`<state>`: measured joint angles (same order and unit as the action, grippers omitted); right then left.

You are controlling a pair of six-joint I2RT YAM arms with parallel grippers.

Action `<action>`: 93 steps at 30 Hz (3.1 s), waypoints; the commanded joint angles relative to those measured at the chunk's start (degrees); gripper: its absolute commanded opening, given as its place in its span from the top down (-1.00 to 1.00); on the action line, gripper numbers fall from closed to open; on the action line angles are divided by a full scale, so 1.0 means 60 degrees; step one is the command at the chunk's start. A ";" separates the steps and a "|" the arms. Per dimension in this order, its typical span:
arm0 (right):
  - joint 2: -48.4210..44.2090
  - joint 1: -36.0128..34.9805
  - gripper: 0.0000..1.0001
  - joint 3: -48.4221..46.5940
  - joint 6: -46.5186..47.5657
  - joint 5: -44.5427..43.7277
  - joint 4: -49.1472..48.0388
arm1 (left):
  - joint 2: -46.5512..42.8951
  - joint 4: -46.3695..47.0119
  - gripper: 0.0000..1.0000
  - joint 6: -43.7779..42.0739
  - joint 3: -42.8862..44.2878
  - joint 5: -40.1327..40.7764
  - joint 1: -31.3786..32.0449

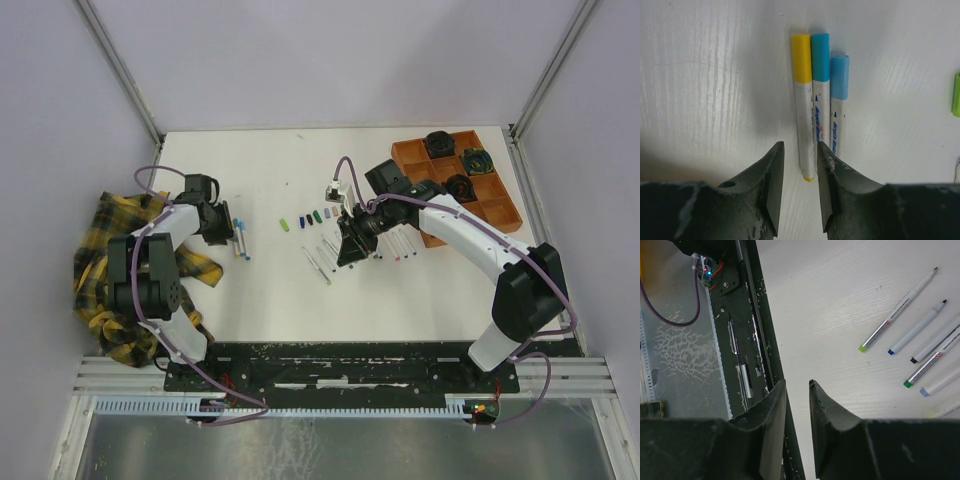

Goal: Open the pen caps
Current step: Move the pen to the center of the board, then pick up the pen from the center of the board.

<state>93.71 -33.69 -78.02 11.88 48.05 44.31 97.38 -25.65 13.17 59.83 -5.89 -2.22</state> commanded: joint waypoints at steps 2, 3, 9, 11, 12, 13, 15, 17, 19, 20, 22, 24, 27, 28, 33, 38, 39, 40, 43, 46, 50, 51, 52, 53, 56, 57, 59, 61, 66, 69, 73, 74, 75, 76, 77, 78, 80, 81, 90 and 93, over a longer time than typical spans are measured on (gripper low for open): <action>-0.0026 0.0021 0.36 -0.0400 0.0203 0.0348 -0.0126 | 0.0216 -0.0089 0.24 0.0255 0.0399 0.0191 0.0087; -0.0028 0.0024 0.36 -0.0391 0.0203 0.0355 -0.0134 | 0.0263 -0.0108 0.25 0.0252 0.0412 0.0198 0.0106; -0.0053 0.0026 0.36 -0.0415 0.0211 0.0370 -0.0119 | 0.0672 -0.0435 0.33 0.0292 0.0606 0.0704 0.0220; -0.0060 0.0031 0.36 -0.0413 0.0212 0.0363 -0.0112 | 0.0763 -0.0527 0.35 0.0291 0.0658 0.0877 0.0257; -0.0060 0.0032 0.36 -0.0407 0.0206 0.0356 -0.0108 | 0.0775 -0.0544 0.36 0.0282 0.0662 0.0959 0.0290; -0.0064 0.0029 0.36 -0.0403 0.0203 0.0356 -0.0102 | 0.0803 -0.0581 0.36 0.0261 0.0683 0.1041 0.0314; -0.0061 0.0032 0.36 -0.0426 0.0203 0.0370 -0.0104 | 0.0867 -0.0681 0.36 0.0196 0.0732 0.1293 0.0372; -0.0073 0.0024 0.36 -0.0429 0.0203 0.0377 -0.0087 | 0.0953 -0.0758 0.36 0.0154 0.0763 0.1437 0.0388; -0.0090 0.0028 0.36 -0.0429 0.0208 0.0380 -0.0088 | 0.1047 -0.0821 0.35 0.0132 0.0787 0.1516 0.0399; -0.0100 0.0024 0.36 -0.0435 0.0213 0.0384 -0.0083 | 0.1105 -0.0844 0.36 0.0103 0.0812 0.1536 0.0401; -0.0133 0.0029 0.36 -0.0441 0.0203 0.0384 -0.0083 | 0.1226 -0.0942 0.36 0.0044 0.0856 0.1664 0.0433; -0.0161 0.0028 0.36 -0.0430 0.0203 0.0385 -0.0086 | 0.1328 -0.1030 0.37 -0.0006 0.0893 0.1751 0.0477; -0.0204 0.0024 0.36 -0.0434 0.0203 0.0433 -0.0073 | 0.1392 -0.1108 0.44 -0.0067 0.0924 0.1980 0.0619; -0.0239 0.0033 0.36 -0.0443 0.0203 0.0449 -0.0067 | 0.1399 -0.1131 0.50 -0.0085 0.0937 0.2004 0.0670; -0.0486 0.0029 0.36 -0.0375 0.0177 0.0526 -0.0146 | 0.0991 -0.1124 0.89 -0.0082 0.0998 0.2248 0.0736; -0.0848 0.0034 0.36 -0.0266 0.0173 0.0825 -0.0288 | -0.0695 -0.0683 0.94 -0.0035 0.0926 0.2834 0.0739; -0.0989 0.0029 0.36 -0.0223 0.0173 0.0920 -0.0326 | -0.1215 -0.0500 0.95 0.0000 0.0864 0.2825 0.0736; -0.1114 0.0021 0.35 -0.0169 0.0173 0.0994 -0.0399 | -0.1707 -0.0299 0.95 0.0057 0.0787 0.2697 0.0736; -0.1741 0.0039 0.35 0.0100 0.0082 0.1065 -0.0818 | -0.3146 0.0168 0.95 0.0315 0.0609 0.1742 0.0736; -0.2635 0.0075 0.29 0.0498 -0.0084 0.1014 -0.1586 | -0.4733 0.1123 0.95 0.0895 -0.0070 0.0197 0.0772; -0.4003 0.0268 -0.15 0.1497 -0.0562 0.0788 -0.3267 | -0.7457 0.3989 0.94 0.2447 -0.1933 -0.1708 0.1049; -0.4253 0.0362 -0.32 0.1816 -0.0797 0.0957 -0.3773 | -0.8090 0.4803 0.94 0.2888 -0.2557 -0.1969 0.1185; -0.4427 0.0511 -0.46 0.2147 -0.1310 0.1282 -0.4435 | -0.8713 0.5679 0.94 0.3370 -0.3135 -0.2126 0.1329; -0.4513 0.0629 -0.53 0.2473 -0.1984 0.1821 -0.5114 | -0.9258 0.6540 0.94 0.3836 -0.3712 -0.2225 0.1491; -0.4458 0.0711 -0.56 0.3216 -0.4307 0.2998 -0.7682 | -1.0520 0.9148 0.94 0.5239 -0.5532 -0.2170 0.2011; -0.4532 0.0712 -0.56 0.3452 -0.5023 0.2980 -0.8600 | -1.0771 0.9853 0.94 0.5619 -0.5927 -0.2115 0.2170; -0.4810 0.0705 -0.58 0.3890 -0.5401 0.2599 -0.9539 | -1.1112 1.0909 0.94 0.6233 -0.6527 -0.1968 0.2518; -0.5028 0.0696 -0.63 0.4412 -0.5838 0.2116 -1.0730 | -1.1251 1.1708 0.94 0.6603 -0.6926 -0.1733 0.2893; -0.4841 0.0605 -0.73 0.5276 -0.7556 0.1665 -1.3296 | -1.0864 1.2798 0.94 0.6536 -0.7173 -0.1045 0.4474; -0.4726 0.0433 -0.72 0.5341 -0.7265 0.1558 -1.3164 | -1.0313 1.2909 0.94 0.5838 -0.6975 -0.0399 0.5763; -0.4642 0.0199 -0.68 0.5227 -0.6755 0.1440 -1.2494 | -0.9484 1.3063 0.94 0.4798 -0.6650 0.0726 0.7401; -0.4626 0.0156 -0.68 0.5190 -0.6638 0.1423 -1.2326 | -0.9248 1.3166 0.94 0.4608 -0.6592 0.0944 0.7720; -0.4600 0.0084 -0.66 0.5155 -0.6550 0.1401 -1.2156 | -0.9035 1.3311 0.94 0.4440 -0.6547 0.1109 0.7985; -0.4548 0.0024 -0.64 0.5099 -0.6471 0.1404 -1.1988 | -0.8820 1.3459 0.94 0.4278 -0.6501 0.1280 0.8239; -0.4481 -0.0051 -0.62 0.5041 -0.6416 0.1387 -1.1752 | -0.8617 1.3555 0.94 0.4117 -0.6438 0.1469 0.8493; -0.4405 -0.0121 -0.59 0.4973 -0.6270 0.1370 -1.1517 | -0.8438 1.3629 0.94 0.3930 -0.6374 0.1598 0.8691; -0.4250 -0.0244 -0.50 0.4801 -0.5935 0.1331 -1.0926 | -0.8168 1.3687 0.94 0.3647 -0.6239 0.1849 0.9006; -0.4176 -0.0288 -0.47 0.4707 -0.5788 0.1312 -1.0623 | -0.8076 1.3737 0.94 0.3540 -0.6201 0.1914 0.9118; -0.3960 -0.0439 -0.20 0.4432 -0.5685 0.1005 -0.9941 | -0.7552 1.4033 0.94 0.3342 -0.6197 0.2190 0.9671; -0.3986 -0.0438 -0.08 0.4401 -0.5745 0.0984 -0.9932 | -0.7328 1.4190 0.94 0.3342 -0.6186 0.2234 0.9821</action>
<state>70.26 -36.01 -48.58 -22.76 54.85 -14.46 52.05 54.87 36.60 20.32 5.74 55.55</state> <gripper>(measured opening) 0.577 0.065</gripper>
